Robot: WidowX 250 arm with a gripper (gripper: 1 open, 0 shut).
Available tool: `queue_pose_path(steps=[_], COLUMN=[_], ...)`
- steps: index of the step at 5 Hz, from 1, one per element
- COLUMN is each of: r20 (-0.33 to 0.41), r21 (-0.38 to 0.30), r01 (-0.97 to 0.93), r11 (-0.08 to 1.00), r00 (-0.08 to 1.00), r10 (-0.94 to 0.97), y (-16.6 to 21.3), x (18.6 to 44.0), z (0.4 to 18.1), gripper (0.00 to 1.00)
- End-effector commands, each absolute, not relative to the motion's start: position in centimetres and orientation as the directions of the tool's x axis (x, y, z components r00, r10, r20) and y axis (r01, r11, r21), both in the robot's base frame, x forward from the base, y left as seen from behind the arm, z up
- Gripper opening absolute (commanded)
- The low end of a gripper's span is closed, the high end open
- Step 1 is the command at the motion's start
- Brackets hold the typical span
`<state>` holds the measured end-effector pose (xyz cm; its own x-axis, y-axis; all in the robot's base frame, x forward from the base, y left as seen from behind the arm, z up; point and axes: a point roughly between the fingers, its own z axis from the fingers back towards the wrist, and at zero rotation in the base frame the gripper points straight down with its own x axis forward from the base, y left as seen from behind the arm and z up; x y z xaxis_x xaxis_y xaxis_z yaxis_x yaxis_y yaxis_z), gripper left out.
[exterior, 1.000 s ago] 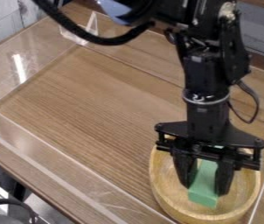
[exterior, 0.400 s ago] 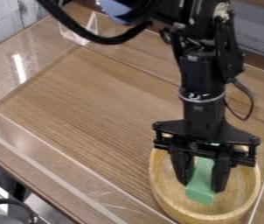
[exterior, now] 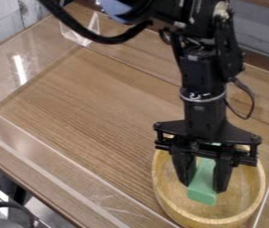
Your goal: Put the green block in the brown bowl
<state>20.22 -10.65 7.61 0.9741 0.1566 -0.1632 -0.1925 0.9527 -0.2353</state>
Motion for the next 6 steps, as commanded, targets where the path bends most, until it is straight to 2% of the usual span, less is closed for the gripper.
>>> queue_pose_path(steps=[1,2,6], r20=[-0.127,-0.127,-0.128], r21=[-0.259,-0.26,-0.258], r01=[-0.19,-0.193,-0.216], r11=[0.947,0.946,0.942], r00=[0.979,0.978,0.974], r10=[0.162,0.165,0.188], y=[-10.6,-10.4,-9.3], x=[21.2,21.3,21.8], z=[8.4,8.3,7.4], gripper=[0.0,1.0,1.0])
